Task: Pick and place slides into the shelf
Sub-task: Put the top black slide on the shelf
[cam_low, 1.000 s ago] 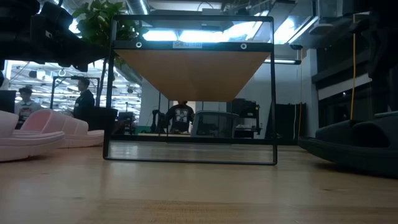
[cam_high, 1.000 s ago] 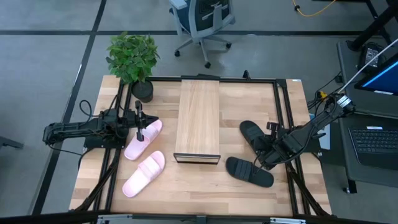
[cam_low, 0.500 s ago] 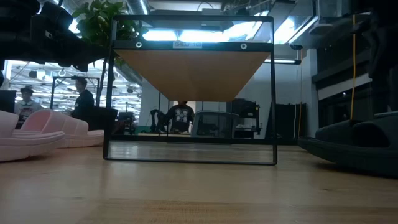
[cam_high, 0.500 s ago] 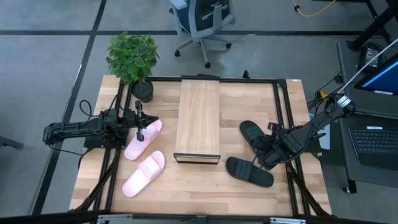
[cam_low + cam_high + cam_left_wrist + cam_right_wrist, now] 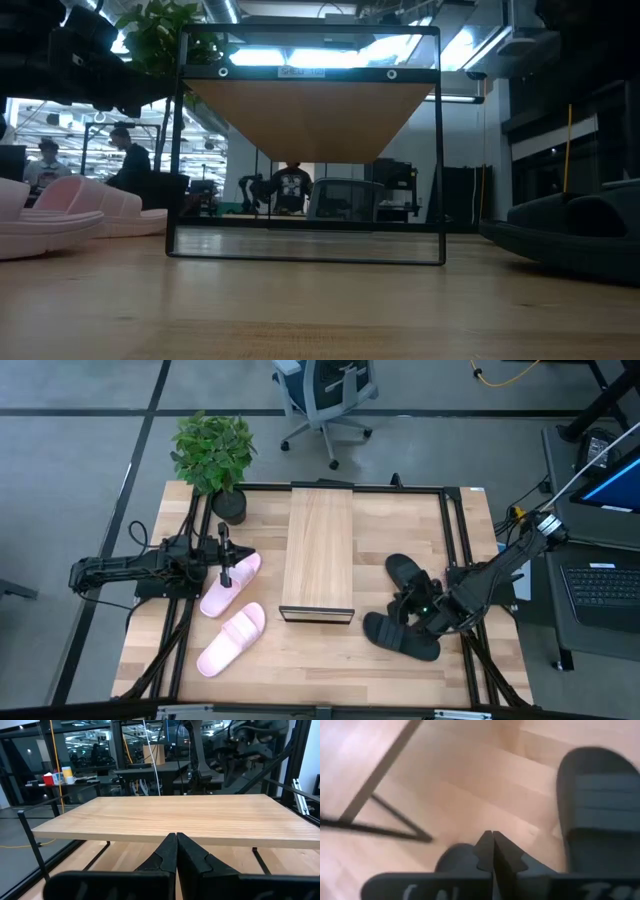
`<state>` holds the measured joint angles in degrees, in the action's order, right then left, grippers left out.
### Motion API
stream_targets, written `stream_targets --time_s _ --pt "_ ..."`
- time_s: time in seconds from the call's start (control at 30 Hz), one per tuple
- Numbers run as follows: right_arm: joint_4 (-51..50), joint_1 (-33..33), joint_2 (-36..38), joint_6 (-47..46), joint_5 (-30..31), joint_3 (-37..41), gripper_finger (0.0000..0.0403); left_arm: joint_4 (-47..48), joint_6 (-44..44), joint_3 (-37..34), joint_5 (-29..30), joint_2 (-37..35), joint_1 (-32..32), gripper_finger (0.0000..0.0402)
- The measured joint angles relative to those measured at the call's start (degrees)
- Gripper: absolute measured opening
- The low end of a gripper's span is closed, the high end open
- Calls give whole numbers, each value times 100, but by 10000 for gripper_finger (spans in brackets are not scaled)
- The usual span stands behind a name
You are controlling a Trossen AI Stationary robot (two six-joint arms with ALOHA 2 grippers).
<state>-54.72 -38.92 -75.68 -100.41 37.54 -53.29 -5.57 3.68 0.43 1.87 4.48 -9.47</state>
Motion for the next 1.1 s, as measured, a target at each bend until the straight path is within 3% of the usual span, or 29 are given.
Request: stream_targets --time_s 0.43,1.1 --pt "-592 -551 -1005 -3010 437 229 2 -3 -7 0 0 -1 0 0" --pt "-826 -354 -1010 -3161 483 226 4 -6 -4 0 3 0 1 0"
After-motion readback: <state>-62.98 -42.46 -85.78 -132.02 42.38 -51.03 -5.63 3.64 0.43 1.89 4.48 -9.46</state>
